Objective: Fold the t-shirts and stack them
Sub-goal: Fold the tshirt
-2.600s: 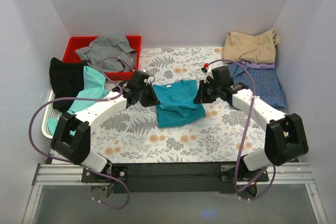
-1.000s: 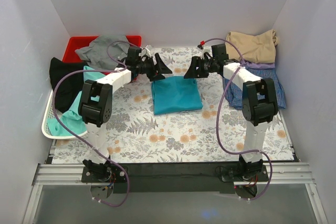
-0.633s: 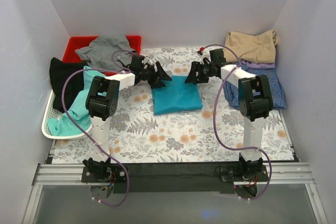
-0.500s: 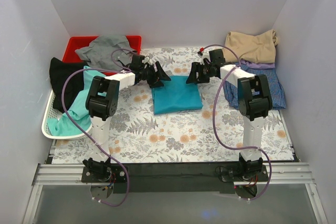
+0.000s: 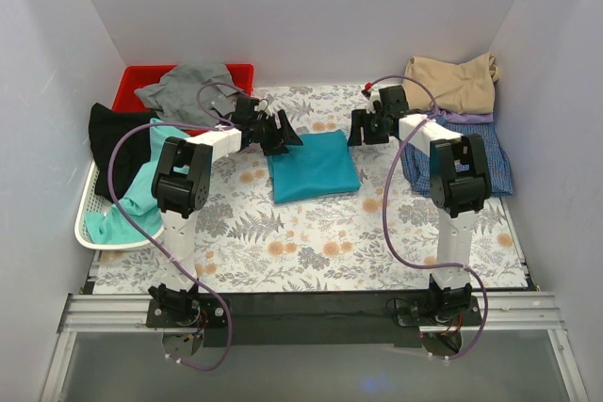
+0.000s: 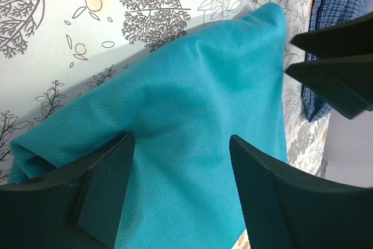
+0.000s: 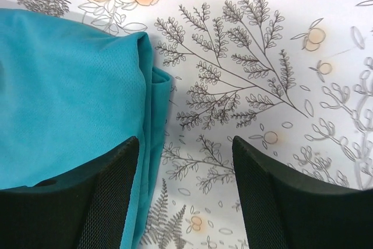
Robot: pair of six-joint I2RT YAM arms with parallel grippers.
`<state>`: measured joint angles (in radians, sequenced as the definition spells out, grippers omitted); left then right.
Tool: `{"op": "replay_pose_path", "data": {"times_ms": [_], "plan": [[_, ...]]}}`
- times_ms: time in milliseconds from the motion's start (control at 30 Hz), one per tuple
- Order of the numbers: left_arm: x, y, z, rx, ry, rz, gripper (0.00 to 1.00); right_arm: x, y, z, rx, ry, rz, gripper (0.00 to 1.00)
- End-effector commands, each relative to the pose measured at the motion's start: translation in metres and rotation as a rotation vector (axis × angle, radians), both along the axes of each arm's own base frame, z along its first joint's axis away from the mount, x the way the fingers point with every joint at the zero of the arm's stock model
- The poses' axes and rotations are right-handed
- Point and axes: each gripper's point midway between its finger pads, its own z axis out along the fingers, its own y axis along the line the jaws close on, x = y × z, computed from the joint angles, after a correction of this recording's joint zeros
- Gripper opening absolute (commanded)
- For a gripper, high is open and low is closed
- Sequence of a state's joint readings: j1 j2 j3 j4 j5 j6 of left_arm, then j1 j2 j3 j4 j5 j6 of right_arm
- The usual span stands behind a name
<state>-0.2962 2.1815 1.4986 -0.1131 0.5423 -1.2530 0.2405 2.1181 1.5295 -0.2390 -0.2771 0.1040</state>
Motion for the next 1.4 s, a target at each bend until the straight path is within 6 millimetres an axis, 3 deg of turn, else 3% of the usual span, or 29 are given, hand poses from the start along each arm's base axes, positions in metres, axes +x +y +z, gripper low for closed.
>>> {"op": "replay_pose_path", "data": {"times_ms": [0,200,233,300,333,467,533,667,833,1033,1200,1333,1367], "plan": [[0.000,0.012,0.028,0.031,-0.061,0.008,0.65,0.006,-0.004,0.056,-0.010,-0.130,0.002,0.71],[0.000,0.031,0.040,0.129,-0.092,0.078,0.64,-0.006,-0.009,0.062,-0.056,-0.137,-0.005,0.71],[0.001,0.036,0.053,0.141,-0.122,0.100,0.64,-0.012,-0.003,0.062,-0.038,-0.130,0.018,0.71],[-0.004,0.040,0.058,0.149,-0.145,0.107,0.64,-0.016,0.002,0.062,-0.021,-0.124,0.036,0.71],[-0.004,0.042,0.073,0.143,-0.179,0.120,0.64,-0.022,0.011,0.061,-0.004,-0.115,0.063,0.71],[-0.014,0.047,0.087,0.141,-0.201,0.137,0.65,-0.031,0.035,0.064,0.073,-0.101,0.141,0.70],[-0.022,0.049,0.082,0.138,-0.166,0.143,0.65,-0.038,0.052,0.064,0.118,-0.083,0.197,0.70],[-0.042,0.051,0.069,0.127,-0.101,0.153,0.65,-0.039,0.064,0.062,0.148,-0.073,0.226,0.71],[-0.063,0.058,0.046,0.150,-0.022,0.169,0.65,-0.033,0.065,0.053,0.140,-0.069,0.232,0.73],[-0.076,0.070,0.046,0.178,-0.001,0.231,0.66,-0.021,0.063,0.047,0.154,-0.065,0.246,0.76],[-0.095,0.082,0.031,0.205,0.033,0.269,0.69,-0.010,0.051,0.034,0.182,-0.046,0.248,0.78],[-0.095,0.076,0.014,0.185,0.074,0.259,0.70,0.001,0.044,0.027,0.290,0.000,0.277,0.80],[-0.094,0.076,0.012,0.183,0.080,0.258,0.70,-0.001,0.043,0.016,0.314,0.034,0.285,0.80]]}}
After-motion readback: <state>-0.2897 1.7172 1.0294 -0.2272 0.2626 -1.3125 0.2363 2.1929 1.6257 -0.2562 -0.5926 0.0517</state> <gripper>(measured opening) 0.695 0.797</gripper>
